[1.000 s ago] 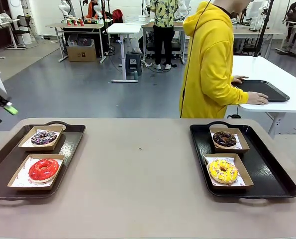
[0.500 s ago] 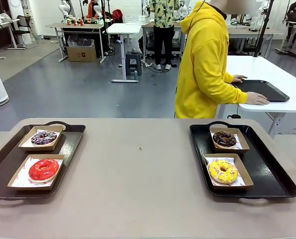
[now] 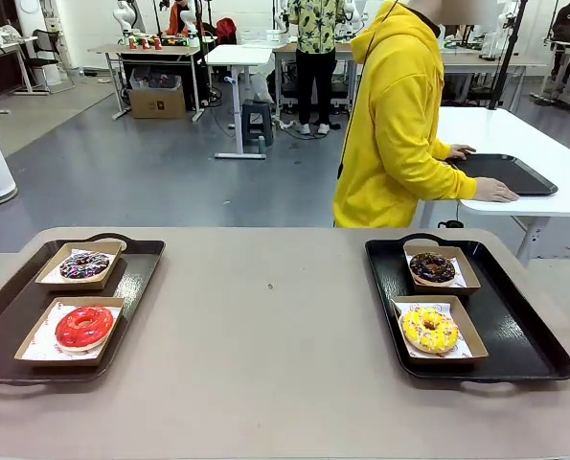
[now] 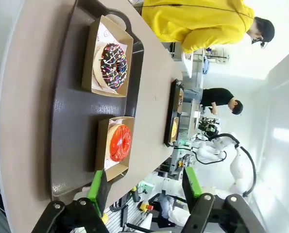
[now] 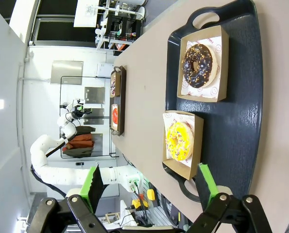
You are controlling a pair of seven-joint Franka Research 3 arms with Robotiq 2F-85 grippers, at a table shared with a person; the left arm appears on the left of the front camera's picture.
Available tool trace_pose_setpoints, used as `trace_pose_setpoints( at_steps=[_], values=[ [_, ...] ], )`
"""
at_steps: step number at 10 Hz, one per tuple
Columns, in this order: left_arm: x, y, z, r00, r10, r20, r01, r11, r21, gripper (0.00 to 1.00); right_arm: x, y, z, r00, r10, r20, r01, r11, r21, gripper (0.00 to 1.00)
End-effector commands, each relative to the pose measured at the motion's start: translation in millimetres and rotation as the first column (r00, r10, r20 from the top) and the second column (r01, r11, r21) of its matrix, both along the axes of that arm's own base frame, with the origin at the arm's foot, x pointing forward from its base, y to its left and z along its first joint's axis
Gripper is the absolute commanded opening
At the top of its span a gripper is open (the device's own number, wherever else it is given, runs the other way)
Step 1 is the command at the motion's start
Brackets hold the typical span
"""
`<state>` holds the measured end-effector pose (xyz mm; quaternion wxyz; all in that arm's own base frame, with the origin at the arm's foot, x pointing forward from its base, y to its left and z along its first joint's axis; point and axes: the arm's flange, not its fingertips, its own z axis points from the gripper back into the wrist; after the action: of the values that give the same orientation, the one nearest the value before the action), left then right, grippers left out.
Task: Individually package the donuts and arrange them on the tray.
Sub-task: Place the picked Paper togo box on the Handle tray.
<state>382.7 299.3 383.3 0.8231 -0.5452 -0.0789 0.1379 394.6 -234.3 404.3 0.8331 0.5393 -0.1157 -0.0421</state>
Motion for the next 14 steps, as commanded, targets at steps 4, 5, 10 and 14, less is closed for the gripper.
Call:
trace_pose_setpoints(
  at_steps=[4,5,10,14],
  values=[
    [-0.4,-7.4,6.2,1.0,-0.009,0.011,0.009,1.0,0.019,0.8,0.7,1.1,-0.1,1.0,-0.003,-0.002,0.003,1.0,-0.002,1.0],
    [-0.4,-7.4,6.2,1.0,-0.009,0.011,0.009,1.0,0.019,0.8,0.7,1.1,-0.1,1.0,-0.003,-0.002,0.003,1.0,-0.002,1.0],
    [-0.4,-7.4,6.2,1.0,-0.009,0.011,0.009,1.0,0.019,0.8,0.7,1.1,-0.1,1.0,-0.003,-0.002,0.003,1.0,-0.002,1.0],
    [-0.4,-7.4,6.2,1.0,-0.009,0.011,0.009,1.0,0.019,0.8,0.7,1.1,-0.1,1.0,-0.003,-0.002,0.003,1.0,-0.002,1.0]
  ],
)
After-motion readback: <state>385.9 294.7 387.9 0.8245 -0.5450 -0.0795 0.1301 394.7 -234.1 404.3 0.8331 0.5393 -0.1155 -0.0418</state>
